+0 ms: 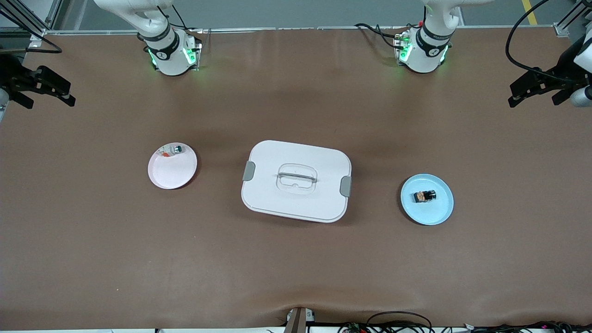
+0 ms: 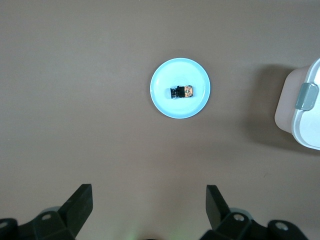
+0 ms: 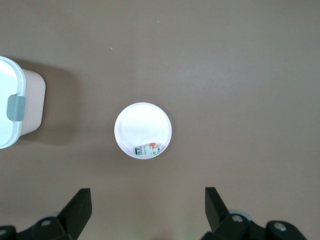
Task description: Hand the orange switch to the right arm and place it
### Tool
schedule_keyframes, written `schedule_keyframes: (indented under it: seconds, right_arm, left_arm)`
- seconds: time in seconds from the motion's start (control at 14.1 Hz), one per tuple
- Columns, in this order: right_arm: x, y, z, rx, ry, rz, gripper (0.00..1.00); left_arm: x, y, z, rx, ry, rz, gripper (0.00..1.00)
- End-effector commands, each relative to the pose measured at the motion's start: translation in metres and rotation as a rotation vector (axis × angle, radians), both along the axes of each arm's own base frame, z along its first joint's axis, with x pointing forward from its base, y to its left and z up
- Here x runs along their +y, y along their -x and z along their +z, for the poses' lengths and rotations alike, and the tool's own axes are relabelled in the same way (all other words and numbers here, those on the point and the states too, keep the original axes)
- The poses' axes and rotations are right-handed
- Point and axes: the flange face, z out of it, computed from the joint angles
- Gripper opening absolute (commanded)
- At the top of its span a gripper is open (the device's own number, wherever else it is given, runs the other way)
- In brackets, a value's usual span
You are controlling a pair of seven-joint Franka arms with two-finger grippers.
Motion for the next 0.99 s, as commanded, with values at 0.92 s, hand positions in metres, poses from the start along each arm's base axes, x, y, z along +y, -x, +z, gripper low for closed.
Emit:
schedule_keyframes:
  seconds: [0.92]
  right_arm:
    - [-0.002,0.009,0.009,-0.011,-0.006,-0.031,1.0]
  left_arm:
    - [-0.001,-0.011,-0.043,0.077,0.001,-0.017,1.0]
